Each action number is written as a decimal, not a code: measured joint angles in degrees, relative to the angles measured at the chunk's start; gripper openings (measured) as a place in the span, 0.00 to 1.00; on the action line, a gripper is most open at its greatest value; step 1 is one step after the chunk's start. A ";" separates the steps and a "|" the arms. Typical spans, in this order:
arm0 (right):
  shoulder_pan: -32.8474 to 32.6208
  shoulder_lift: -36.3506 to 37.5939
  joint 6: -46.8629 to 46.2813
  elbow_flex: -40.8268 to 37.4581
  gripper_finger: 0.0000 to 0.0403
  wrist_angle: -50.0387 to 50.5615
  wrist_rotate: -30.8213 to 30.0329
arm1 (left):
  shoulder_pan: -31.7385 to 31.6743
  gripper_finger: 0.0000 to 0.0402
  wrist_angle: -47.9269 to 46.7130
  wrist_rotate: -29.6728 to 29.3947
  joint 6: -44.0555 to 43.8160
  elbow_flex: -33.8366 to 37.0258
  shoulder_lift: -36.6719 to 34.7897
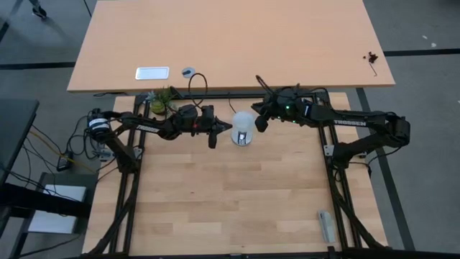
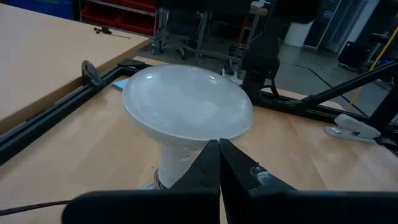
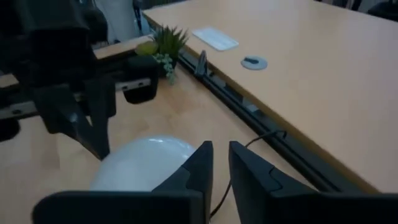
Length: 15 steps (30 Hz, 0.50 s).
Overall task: Screw lightbulb
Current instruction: Insert the white lightbulb into the desk lamp
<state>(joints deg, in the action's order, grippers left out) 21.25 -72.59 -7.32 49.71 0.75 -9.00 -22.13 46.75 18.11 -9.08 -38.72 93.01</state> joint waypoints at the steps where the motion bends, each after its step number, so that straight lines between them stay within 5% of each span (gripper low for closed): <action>1: -0.21 0.33 0.00 0.00 0.18 0.53 0.09 | 0.00 0.00 -0.27 0.02 0.05 0.00 -0.02; 9: -3.38 0.60 2.17 0.00 0.29 4.43 1.64 | 0.06 0.00 -10.44 -1.95 3.59 0.02 -0.02; 15: -3.66 0.60 3.50 1.84 0.16 9.77 1.63 | 0.89 0.00 -11.16 -3.65 4.13 0.04 3.37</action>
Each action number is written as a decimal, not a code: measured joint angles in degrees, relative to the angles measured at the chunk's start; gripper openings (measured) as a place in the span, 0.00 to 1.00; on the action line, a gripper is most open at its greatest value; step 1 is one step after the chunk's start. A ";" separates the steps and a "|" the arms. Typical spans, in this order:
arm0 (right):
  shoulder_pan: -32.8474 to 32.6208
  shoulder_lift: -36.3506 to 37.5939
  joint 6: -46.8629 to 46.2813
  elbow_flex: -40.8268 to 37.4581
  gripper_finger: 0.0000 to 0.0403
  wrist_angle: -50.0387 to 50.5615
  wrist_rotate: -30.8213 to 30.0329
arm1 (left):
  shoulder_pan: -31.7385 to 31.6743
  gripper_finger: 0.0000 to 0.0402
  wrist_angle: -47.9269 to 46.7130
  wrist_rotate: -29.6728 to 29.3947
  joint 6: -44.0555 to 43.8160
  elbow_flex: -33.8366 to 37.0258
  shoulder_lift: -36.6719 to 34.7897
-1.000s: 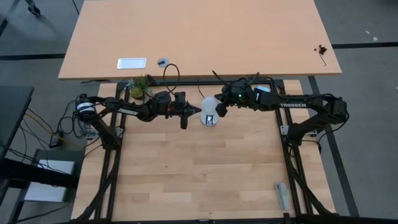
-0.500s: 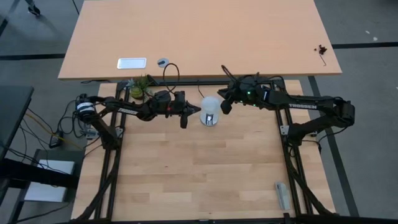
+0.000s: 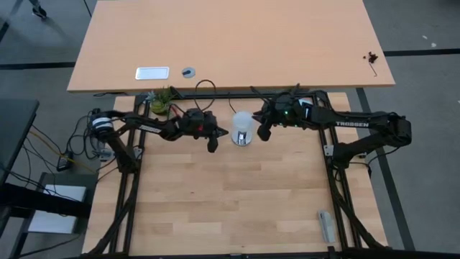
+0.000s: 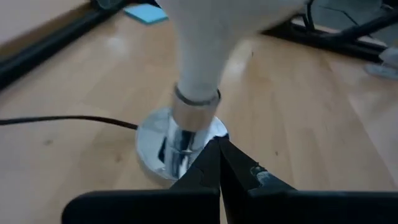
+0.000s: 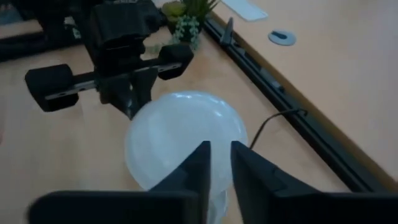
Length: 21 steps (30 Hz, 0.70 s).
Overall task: Screw lightbulb
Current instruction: Insert the white lightbulb into the desk lamp
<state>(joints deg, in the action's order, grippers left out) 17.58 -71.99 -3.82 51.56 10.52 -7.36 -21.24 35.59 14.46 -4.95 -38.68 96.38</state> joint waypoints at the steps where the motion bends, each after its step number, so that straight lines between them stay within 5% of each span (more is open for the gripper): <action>1: 0.00 0.00 0.95 0.02 0.12 0.42 -0.01 | 0.33 0.00 1.05 -0.12 -0.03 0.00 1.09; 5: -0.57 0.00 3.55 0.04 0.04 2.25 -0.01 | 0.83 0.00 4.27 -2.28 -0.47 0.00 5.06; 8: -1.80 0.00 3.99 0.04 0.07 4.37 -0.10 | 0.81 0.00 7.83 -3.48 -1.30 0.00 7.48; 15: -4.63 0.00 -0.65 0.04 0.33 4.95 -1.76 | 0.17 0.00 8.24 -3.50 1.84 -2.45 10.52; 21: -5.29 0.02 -2.67 0.04 0.53 5.13 -1.82 | -0.50 0.00 -2.86 -3.51 4.84 -7.06 10.84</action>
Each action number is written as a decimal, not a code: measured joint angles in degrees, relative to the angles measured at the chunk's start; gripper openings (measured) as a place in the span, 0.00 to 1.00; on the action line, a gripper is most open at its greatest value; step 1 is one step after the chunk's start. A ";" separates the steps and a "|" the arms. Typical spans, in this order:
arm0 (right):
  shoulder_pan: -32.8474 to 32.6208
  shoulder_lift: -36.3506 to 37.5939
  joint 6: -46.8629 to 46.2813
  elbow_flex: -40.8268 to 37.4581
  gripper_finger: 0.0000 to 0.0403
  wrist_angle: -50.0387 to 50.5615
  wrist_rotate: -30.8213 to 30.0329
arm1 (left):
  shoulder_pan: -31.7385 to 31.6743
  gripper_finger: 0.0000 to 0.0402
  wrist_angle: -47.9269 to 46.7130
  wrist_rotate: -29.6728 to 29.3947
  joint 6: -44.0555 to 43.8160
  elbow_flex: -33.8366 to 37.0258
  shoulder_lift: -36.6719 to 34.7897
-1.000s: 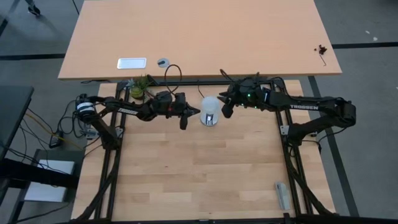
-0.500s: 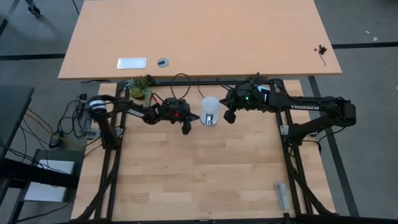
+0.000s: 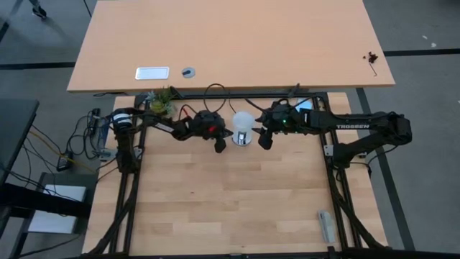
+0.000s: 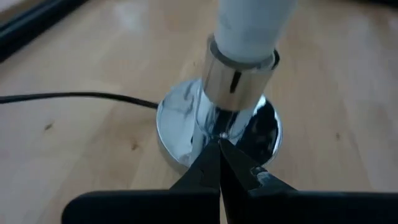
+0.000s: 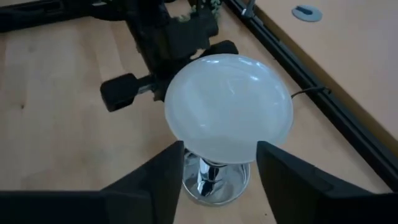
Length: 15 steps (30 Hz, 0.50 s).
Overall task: Screw lightbulb
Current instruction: Insert the white lightbulb into the desk lamp
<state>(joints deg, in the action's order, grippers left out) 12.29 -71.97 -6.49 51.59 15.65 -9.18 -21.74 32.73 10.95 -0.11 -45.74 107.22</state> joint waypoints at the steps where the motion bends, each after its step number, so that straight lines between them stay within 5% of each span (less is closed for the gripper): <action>1: 0.00 0.12 -0.09 0.00 0.55 0.00 -0.01 | 0.00 0.00 -1.76 0.03 0.92 -0.72 0.00; 15: -0.64 -0.14 -1.69 11.88 0.57 8.91 1.26 | 0.31 0.00 -5.70 -0.11 4.39 -4.76 2.02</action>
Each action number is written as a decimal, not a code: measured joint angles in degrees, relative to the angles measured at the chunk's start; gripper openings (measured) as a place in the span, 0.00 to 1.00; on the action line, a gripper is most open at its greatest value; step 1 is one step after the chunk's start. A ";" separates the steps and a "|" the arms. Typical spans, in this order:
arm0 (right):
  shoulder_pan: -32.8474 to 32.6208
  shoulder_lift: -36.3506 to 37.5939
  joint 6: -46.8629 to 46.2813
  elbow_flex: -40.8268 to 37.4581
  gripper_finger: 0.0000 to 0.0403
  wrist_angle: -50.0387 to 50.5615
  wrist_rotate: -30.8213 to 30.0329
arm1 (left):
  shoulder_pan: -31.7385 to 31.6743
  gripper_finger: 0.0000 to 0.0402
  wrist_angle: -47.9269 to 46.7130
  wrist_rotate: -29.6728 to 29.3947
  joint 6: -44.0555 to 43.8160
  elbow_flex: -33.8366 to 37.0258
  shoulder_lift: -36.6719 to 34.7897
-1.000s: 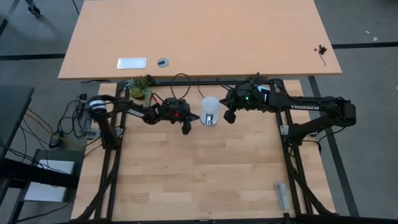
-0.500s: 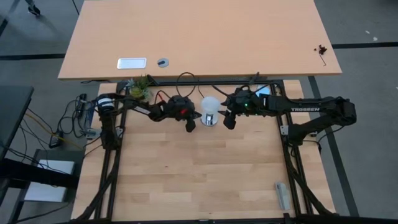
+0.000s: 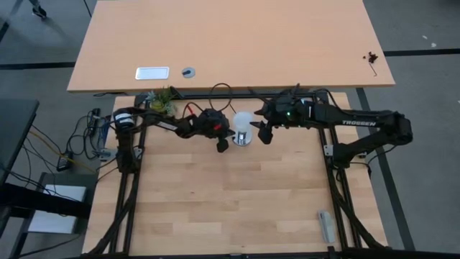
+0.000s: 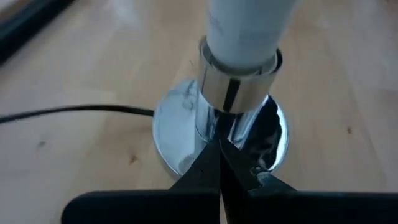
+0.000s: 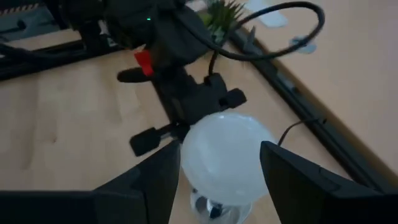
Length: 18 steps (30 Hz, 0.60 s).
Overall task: Screw lightbulb
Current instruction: Insert the white lightbulb into the desk lamp
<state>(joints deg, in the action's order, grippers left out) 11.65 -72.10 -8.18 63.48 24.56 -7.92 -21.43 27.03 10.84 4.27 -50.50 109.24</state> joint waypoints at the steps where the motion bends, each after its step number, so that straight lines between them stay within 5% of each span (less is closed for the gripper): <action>1: 0.01 -0.70 -0.73 1.90 0.57 2.49 0.69 | 0.09 0.00 0.13 0.09 0.00 -0.47 0.85; 11: -1.48 -12.88 6.25 26.05 0.67 26.83 1.55 | 3.46 0.00 1.93 0.08 -0.34 -2.16 5.19; 18: -0.55 -21.57 8.23 34.02 0.83 38.48 1.52 | 5.64 0.00 3.12 -0.10 -1.51 -2.08 5.37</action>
<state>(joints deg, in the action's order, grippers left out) 11.10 -93.68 0.05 97.50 63.04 -6.40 -15.79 30.15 10.74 2.76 -52.58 114.61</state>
